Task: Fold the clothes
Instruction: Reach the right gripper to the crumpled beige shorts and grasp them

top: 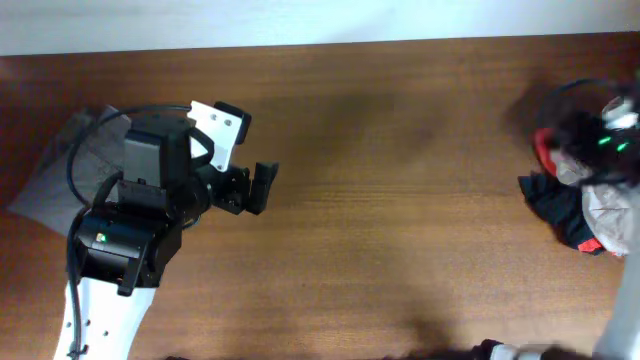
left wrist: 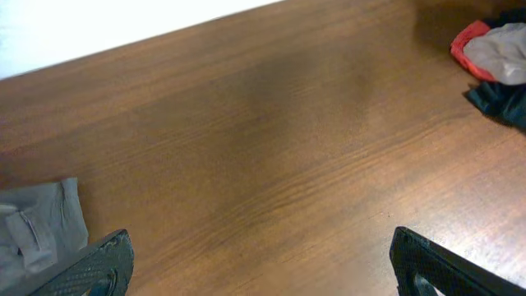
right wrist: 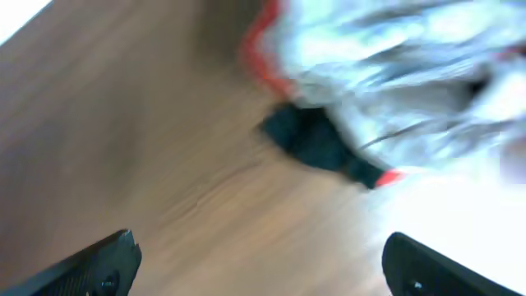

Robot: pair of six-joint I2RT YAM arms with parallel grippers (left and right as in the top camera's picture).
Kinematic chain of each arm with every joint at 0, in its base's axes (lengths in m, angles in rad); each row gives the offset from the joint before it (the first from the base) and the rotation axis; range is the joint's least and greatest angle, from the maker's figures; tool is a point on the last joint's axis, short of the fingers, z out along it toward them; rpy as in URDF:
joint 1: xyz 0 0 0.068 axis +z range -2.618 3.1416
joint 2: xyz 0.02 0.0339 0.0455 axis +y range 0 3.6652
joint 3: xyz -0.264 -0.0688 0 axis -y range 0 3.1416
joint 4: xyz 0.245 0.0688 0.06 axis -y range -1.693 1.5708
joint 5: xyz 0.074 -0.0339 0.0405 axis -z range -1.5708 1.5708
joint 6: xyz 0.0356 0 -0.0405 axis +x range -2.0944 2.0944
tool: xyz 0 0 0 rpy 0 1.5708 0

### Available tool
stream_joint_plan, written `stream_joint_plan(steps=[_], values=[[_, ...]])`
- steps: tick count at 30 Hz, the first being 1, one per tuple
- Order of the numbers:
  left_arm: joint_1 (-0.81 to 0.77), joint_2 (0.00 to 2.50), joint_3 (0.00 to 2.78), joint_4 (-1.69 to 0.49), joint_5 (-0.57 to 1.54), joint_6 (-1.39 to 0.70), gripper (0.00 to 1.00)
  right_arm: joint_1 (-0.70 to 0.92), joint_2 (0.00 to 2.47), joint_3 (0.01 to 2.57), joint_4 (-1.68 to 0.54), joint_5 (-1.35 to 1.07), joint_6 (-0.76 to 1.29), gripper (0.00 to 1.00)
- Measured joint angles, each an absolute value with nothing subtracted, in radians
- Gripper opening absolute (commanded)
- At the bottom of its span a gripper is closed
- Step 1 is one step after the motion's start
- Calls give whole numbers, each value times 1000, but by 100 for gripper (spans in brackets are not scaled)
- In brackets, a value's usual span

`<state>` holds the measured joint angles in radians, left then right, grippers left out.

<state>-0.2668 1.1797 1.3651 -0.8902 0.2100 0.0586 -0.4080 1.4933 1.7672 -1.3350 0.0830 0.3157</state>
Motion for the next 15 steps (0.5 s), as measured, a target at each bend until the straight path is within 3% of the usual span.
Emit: stream_joint_plan(steps=[9, 14, 15], values=[[-267, 1180, 1365, -910, 210, 59, 99, -756, 1706, 1799, -1336, 121, 456, 100], [-267, 1180, 1365, -908, 210, 59, 99, -809, 1794, 1801, -1252, 92, 492, 96], [-267, 1181, 1365, -908, 210, 59, 99, -809, 1814, 1801, -1237, 86, 496, 91]])
